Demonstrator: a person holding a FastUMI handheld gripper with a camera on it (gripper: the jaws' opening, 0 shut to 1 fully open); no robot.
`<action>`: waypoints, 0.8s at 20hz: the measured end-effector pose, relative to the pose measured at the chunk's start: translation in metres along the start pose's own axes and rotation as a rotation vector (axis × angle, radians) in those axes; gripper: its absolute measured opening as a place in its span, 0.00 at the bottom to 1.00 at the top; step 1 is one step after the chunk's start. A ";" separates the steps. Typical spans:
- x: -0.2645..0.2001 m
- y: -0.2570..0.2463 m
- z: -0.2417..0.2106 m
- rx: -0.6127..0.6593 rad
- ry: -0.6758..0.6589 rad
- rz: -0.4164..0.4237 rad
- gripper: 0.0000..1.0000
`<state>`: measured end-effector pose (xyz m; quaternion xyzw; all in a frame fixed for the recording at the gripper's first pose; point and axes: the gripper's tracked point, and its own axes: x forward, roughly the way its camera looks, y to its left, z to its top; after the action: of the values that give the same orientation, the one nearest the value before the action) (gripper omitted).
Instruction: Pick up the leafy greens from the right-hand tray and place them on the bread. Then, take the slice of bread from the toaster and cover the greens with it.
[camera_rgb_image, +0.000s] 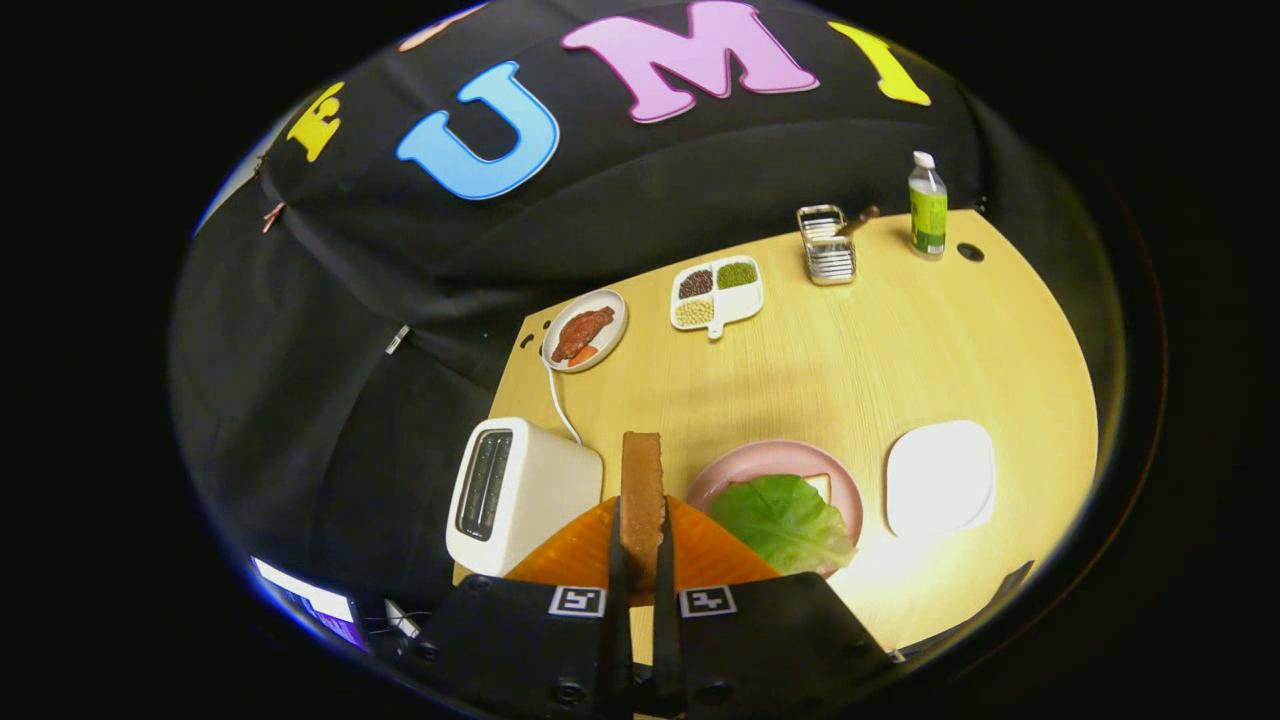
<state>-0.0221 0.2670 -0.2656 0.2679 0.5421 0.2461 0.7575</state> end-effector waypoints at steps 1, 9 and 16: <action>0.009 -0.011 -0.006 0.024 0.012 0.007 0.12; 0.066 -0.069 -0.044 0.234 0.073 0.131 0.12; 0.089 -0.129 -0.060 0.211 0.118 0.008 0.15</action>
<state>-0.0428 0.2390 -0.4298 0.3334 0.6074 0.2059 0.6910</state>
